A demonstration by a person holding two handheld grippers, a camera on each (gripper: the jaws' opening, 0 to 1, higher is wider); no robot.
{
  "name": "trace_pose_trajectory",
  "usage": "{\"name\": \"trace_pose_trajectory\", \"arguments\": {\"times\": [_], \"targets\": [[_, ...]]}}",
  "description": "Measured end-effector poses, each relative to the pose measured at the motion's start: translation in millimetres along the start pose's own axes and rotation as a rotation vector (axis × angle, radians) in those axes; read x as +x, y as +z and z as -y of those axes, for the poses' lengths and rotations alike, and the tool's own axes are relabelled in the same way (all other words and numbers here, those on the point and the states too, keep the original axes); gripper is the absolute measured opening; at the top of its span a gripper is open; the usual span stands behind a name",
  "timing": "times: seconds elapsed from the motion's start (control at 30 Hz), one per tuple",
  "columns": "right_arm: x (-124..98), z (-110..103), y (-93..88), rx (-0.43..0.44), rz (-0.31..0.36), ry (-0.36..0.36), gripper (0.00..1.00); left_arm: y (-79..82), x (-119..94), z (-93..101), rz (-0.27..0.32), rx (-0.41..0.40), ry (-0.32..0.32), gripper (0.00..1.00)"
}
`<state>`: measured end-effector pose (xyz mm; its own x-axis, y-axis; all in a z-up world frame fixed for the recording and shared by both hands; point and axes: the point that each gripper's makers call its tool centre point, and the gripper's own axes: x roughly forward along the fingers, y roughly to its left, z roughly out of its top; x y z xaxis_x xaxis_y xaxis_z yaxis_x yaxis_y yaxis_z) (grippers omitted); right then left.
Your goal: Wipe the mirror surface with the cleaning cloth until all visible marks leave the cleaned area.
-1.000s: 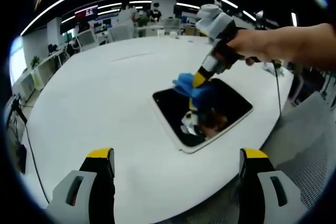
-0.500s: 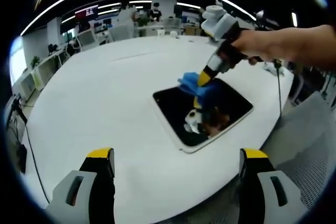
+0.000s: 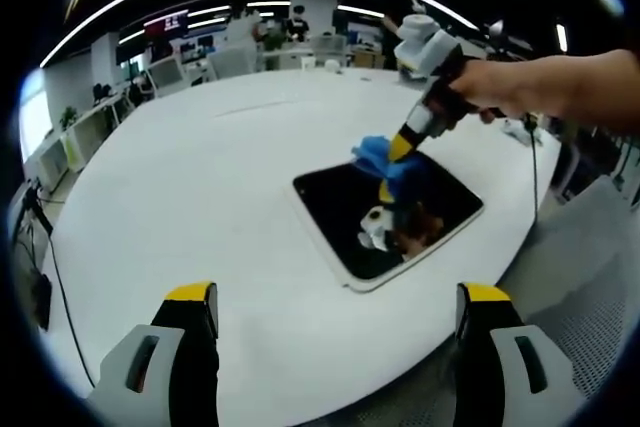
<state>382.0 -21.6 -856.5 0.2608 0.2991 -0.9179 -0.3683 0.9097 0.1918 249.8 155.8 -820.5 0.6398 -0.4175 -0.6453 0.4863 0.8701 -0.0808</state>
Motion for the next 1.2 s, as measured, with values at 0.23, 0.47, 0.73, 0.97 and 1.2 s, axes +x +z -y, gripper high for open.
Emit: {"name": "trace_pose_trajectory", "arguments": {"times": [0.23,0.47,0.73,0.97,1.2], "targets": [[-2.3,3.1,-1.8,0.017,0.002,0.003,0.02,-0.3,-0.2,-0.6,0.000,-0.002,0.003,0.99],[-3.6,8.6,-2.7,0.019,0.002,-0.004,0.02,-0.4,-0.3,-0.8,-0.001,0.000,0.004,0.99],[-2.4,8.8,-2.5,0.013,-0.007,-0.004,0.02,-1.7,0.1,1.4,-0.010,0.011,-0.004,0.99],[-4.3,6.5,-6.0,0.038,0.022,-0.016,0.02,-1.8,-0.1,1.5,-0.012,0.016,-0.004,0.99],[-2.9,7.7,-9.7,0.042,0.037,-0.012,0.02,-2.1,0.1,2.4,-0.015,0.023,-0.009,0.99]]}}
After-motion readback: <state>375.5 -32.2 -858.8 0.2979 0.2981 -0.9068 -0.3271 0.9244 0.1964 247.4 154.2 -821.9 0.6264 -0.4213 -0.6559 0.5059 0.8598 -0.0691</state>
